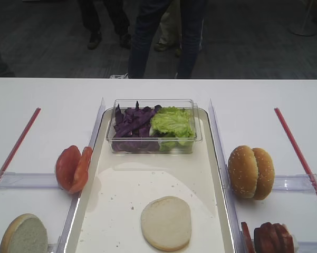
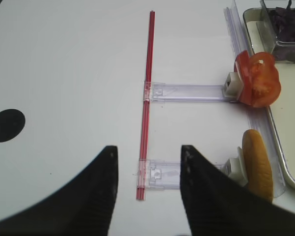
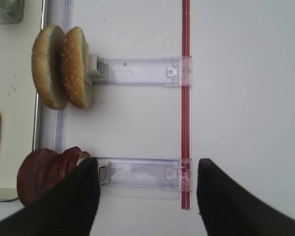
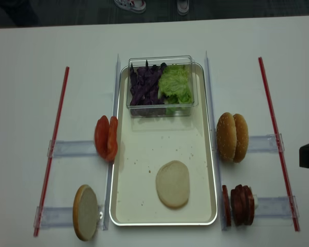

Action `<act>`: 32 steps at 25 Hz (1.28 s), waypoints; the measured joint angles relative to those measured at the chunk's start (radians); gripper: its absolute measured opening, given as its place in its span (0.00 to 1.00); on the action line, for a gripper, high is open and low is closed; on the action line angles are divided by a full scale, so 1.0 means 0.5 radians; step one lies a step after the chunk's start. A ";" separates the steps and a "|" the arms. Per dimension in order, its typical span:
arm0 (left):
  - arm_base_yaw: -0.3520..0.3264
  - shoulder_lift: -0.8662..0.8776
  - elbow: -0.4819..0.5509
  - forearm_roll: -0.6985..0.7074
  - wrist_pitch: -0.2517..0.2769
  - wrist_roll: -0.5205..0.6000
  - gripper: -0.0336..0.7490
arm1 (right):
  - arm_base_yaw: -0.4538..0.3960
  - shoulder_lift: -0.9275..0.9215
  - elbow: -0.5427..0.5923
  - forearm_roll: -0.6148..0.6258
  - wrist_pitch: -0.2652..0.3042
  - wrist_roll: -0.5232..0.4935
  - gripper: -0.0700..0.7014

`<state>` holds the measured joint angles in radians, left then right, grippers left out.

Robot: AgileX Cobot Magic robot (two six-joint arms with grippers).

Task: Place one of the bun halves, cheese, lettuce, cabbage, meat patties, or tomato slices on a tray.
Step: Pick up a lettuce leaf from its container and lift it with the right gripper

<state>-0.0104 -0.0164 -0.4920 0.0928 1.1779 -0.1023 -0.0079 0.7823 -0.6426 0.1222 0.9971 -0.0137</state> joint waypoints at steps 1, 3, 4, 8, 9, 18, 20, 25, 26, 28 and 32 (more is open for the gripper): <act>0.000 0.000 0.000 0.000 0.000 0.000 0.41 | 0.000 0.055 -0.026 0.004 -0.006 0.000 0.69; 0.000 0.000 0.000 0.000 0.000 0.000 0.41 | 0.000 0.177 -0.084 0.008 -0.025 0.000 0.69; 0.000 0.000 0.000 0.000 0.000 0.000 0.41 | 0.000 0.238 -0.114 0.008 -0.035 0.000 0.69; 0.000 0.000 0.000 0.000 0.000 0.000 0.41 | 0.000 0.614 -0.254 0.008 -0.124 0.000 0.69; 0.000 0.000 0.000 0.000 0.000 0.000 0.41 | 0.000 0.675 -0.291 0.008 -0.148 0.000 0.69; 0.000 0.000 0.000 0.000 0.000 0.000 0.41 | 0.000 1.267 -0.749 0.008 -0.229 -0.003 0.69; 0.000 0.000 0.000 0.000 0.000 0.000 0.41 | 0.000 1.366 -0.857 0.008 -0.233 -0.003 0.69; 0.000 0.000 0.000 0.000 0.000 0.000 0.41 | 0.000 1.637 -1.126 0.008 -0.229 -0.003 0.69; 0.000 0.000 0.000 0.000 0.000 0.000 0.41 | 0.000 1.691 -1.174 0.008 -0.213 -0.003 0.69; 0.000 0.000 0.000 0.000 0.000 0.000 0.41 | 0.000 1.791 -1.292 0.008 -0.173 -0.003 0.69; 0.000 0.000 0.000 0.000 0.000 0.000 0.41 | 0.000 2.049 -1.577 0.008 -0.047 -0.003 0.69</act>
<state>-0.0104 -0.0164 -0.4920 0.0928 1.1779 -0.1023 -0.0079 1.8070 -1.4311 0.1264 0.9736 -0.0150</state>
